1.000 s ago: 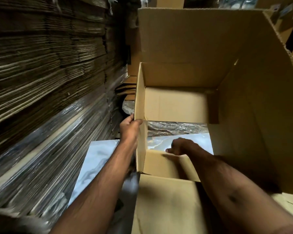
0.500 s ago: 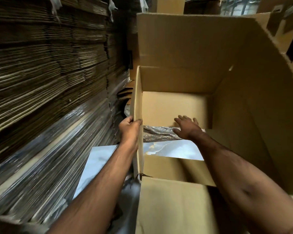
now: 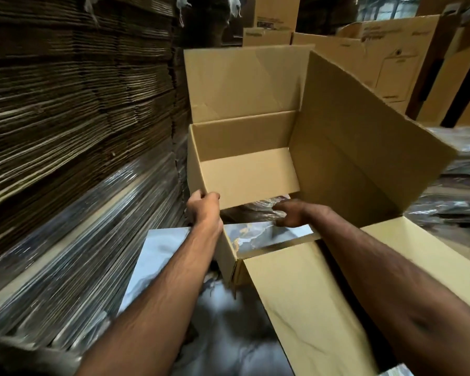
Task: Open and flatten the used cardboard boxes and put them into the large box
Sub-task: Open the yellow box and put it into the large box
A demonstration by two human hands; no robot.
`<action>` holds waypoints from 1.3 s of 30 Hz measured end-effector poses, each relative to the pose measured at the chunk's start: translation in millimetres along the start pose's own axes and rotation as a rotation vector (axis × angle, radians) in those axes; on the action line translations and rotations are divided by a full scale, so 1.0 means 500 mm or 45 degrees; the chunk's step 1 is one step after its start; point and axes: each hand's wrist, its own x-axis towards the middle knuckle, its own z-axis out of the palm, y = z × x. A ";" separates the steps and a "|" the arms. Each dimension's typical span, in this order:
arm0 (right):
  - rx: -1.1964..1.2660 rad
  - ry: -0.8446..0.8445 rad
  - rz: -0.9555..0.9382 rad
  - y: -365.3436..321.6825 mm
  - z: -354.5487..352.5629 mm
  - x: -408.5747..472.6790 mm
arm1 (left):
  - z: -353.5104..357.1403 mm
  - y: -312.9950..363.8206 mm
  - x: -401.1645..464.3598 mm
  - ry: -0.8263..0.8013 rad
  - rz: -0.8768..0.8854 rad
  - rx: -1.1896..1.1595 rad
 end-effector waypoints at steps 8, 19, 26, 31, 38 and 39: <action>0.302 -0.296 0.031 -0.075 0.111 0.039 | 0.007 0.029 -0.015 -0.220 0.226 -0.037; 0.027 1.054 0.261 -0.055 -0.012 0.062 | 0.033 0.075 -0.038 -0.398 0.271 0.012; 0.276 0.073 0.364 0.080 -0.139 0.103 | 0.038 0.084 -0.036 -0.392 0.283 0.046; 0.349 0.463 0.107 0.010 -0.128 0.084 | 0.058 0.083 -0.013 -0.222 0.243 -0.018; 0.129 0.799 -0.051 -0.033 -0.148 0.051 | 0.076 0.040 0.039 0.001 0.132 -0.103; 0.113 0.870 -0.070 -0.035 -0.159 0.044 | 0.076 0.026 0.052 0.054 0.112 -0.122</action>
